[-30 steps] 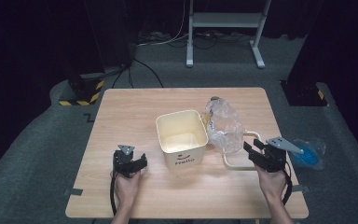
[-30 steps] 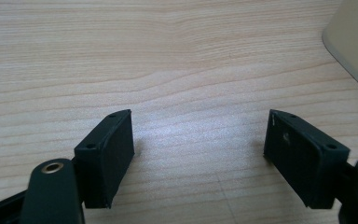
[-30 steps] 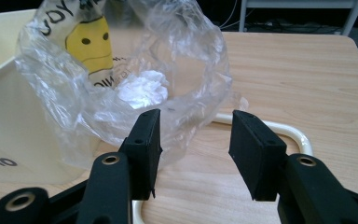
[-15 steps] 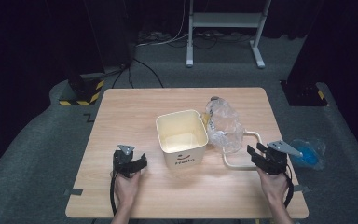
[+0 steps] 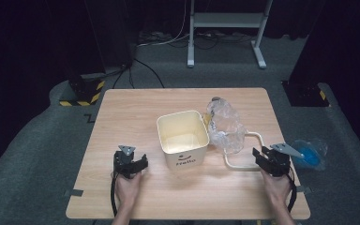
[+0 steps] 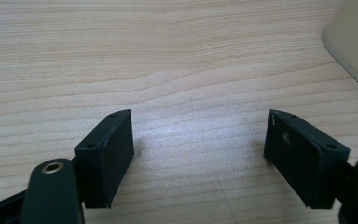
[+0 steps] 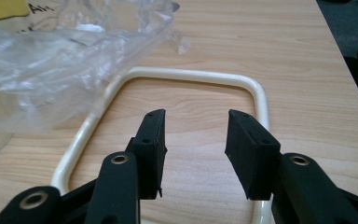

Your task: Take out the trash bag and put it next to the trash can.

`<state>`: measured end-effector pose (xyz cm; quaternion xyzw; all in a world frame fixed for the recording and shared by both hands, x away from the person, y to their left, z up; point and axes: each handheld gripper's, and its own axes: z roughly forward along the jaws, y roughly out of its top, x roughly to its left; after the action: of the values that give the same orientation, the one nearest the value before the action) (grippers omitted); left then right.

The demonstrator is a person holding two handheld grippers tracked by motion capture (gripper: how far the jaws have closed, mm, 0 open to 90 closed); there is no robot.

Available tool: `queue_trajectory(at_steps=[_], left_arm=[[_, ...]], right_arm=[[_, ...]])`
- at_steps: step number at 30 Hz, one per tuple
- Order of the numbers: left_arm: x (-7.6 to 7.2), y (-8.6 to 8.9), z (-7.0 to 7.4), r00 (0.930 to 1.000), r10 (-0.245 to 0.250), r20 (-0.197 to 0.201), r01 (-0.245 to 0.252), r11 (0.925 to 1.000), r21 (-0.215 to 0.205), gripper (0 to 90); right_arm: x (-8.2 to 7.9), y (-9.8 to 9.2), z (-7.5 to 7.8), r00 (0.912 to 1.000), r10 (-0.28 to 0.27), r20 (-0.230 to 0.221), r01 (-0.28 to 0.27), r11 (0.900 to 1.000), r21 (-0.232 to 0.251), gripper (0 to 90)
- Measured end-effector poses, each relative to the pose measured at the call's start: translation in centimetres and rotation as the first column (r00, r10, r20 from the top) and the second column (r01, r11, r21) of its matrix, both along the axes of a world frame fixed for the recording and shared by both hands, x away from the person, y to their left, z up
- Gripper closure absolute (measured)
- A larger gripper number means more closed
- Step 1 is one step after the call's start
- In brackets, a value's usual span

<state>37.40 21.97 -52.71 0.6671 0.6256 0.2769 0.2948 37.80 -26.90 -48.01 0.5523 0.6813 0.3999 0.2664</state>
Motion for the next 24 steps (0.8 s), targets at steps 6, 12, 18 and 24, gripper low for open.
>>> queue_trajectory(at_steps=[6,12,18,24], left_arm=[[0.0,0.0,0.0,1.0,0.0,0.0,0.0,1.0,-0.001,24.0],[0.0,0.0,0.0,1.0,-0.001,0.0,0.001,1.0,-0.002,24.0],[0.0,0.0,0.0,1.0,-0.001,0.0,0.001,1.0,-0.001,23.9],[0.0,0.0,0.0,1.0,-0.001,0.0,0.001,1.0,-0.001,24.0]], right_arm=[[0.3,-0.4,-0.6,0.9996,-0.025,-0.016,0.025,1.0,0.002,57.9],[0.4,-0.9,-1.0,0.9985,-0.046,-0.03,0.046,0.999,0.001,57.9],[0.7,-1.2,-1.3,0.9973,-0.062,-0.041,0.061,0.998,-0.007,57.7],[0.8,-1.1,-1.4,0.9974,-0.059,-0.043,0.058,0.998,-0.007,57.8]])
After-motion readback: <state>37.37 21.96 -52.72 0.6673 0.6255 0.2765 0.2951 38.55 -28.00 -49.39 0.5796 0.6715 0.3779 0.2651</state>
